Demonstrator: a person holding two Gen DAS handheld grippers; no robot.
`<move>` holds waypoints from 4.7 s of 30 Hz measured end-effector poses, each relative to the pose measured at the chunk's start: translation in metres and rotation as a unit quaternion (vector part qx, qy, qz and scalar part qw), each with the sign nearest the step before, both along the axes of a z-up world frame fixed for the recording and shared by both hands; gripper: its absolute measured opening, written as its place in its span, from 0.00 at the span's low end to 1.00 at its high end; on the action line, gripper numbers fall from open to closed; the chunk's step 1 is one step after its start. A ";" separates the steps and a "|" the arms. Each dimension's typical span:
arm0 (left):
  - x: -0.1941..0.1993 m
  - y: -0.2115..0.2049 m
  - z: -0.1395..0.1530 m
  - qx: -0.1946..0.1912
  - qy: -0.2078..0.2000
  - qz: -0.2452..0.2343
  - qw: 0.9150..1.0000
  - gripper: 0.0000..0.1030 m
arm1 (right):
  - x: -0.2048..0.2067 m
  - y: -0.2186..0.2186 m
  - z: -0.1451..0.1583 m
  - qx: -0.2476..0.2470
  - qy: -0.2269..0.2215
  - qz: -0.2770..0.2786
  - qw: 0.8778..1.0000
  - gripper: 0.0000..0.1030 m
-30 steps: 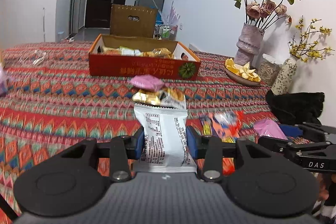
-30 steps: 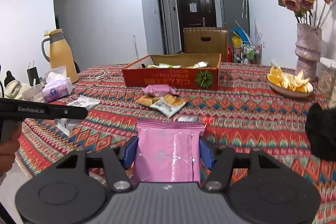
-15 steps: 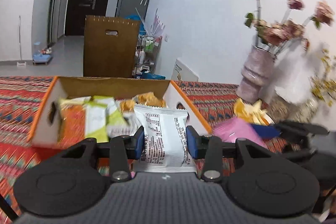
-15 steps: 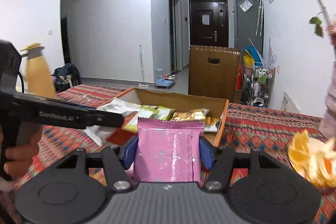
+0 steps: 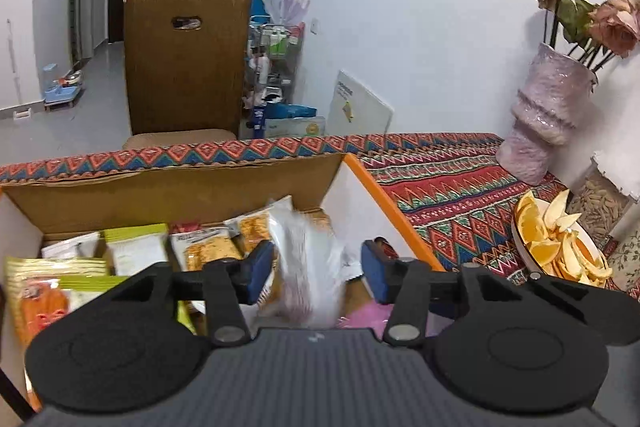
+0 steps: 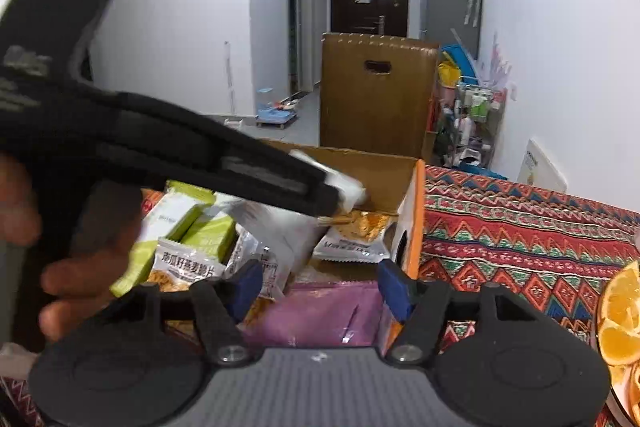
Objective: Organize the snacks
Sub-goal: 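Carry both packets into the orange box and open both tools, then withdraw both tools from the box back over the remaining snacks, then grasp a pink packet with the left tool while the right tool grasps the red chip bag, then carry both packets into the orange box and open both tools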
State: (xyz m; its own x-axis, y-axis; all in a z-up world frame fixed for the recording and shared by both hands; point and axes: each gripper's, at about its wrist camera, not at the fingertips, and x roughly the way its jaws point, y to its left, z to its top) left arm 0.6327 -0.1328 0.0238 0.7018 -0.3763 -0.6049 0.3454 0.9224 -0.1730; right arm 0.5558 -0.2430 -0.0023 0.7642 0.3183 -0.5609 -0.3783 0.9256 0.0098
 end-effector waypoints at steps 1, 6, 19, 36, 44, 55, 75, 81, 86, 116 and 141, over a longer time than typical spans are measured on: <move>0.000 -0.001 0.000 -0.002 -0.001 -0.002 1.000 0.58 | -0.001 0.001 0.000 -0.005 0.001 0.006 1.000 0.71; -0.008 0.005 0.009 -0.009 -0.009 -0.009 1.000 0.63 | -0.006 0.003 0.007 -0.016 0.003 0.015 1.000 0.77; -0.112 0.069 0.078 0.031 -0.061 0.023 0.997 0.76 | -0.070 -0.025 0.076 0.012 -0.038 -0.011 0.999 0.79; -0.387 0.145 0.119 0.005 -0.138 0.047 0.989 0.88 | -0.276 -0.069 0.132 0.033 -0.090 -0.010 0.995 0.95; -0.485 0.183 0.080 -0.032 -0.124 0.096 0.987 0.95 | -0.363 -0.075 0.092 0.042 -0.069 -0.012 0.997 0.95; -0.522 0.205 0.009 -0.040 -0.040 0.169 0.984 0.95 | -0.420 -0.070 0.014 0.077 0.011 -0.036 0.996 0.95; -0.424 0.171 -0.011 -0.003 -0.011 0.130 0.991 0.94 | -0.332 -0.027 -0.014 0.079 0.042 -0.036 0.995 0.95; -0.357 0.132 -0.021 0.040 -0.025 0.077 0.996 0.94 | -0.275 -0.004 -0.032 0.056 0.065 -0.043 0.995 0.91; -0.280 0.104 -0.022 0.073 -0.058 0.034 0.995 0.94 | -0.239 0.007 -0.037 0.006 0.057 -0.024 0.998 0.68; -0.325 0.141 -0.006 0.015 -0.037 0.094 0.995 0.62 | -0.283 -0.034 -0.022 0.000 0.036 -0.075 0.997 0.53; -0.415 0.175 0.027 -0.015 -0.074 0.145 0.987 0.62 | -0.343 -0.034 0.027 0.038 -0.017 -0.034 0.999 0.53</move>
State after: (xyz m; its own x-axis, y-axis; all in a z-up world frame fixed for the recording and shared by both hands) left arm 0.2176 0.0418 0.0505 0.8620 -0.1625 -0.4801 0.0909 0.9814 -0.1690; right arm 0.2126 -0.2772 0.0252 0.8041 0.3053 -0.5101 -0.3160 0.9463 0.0682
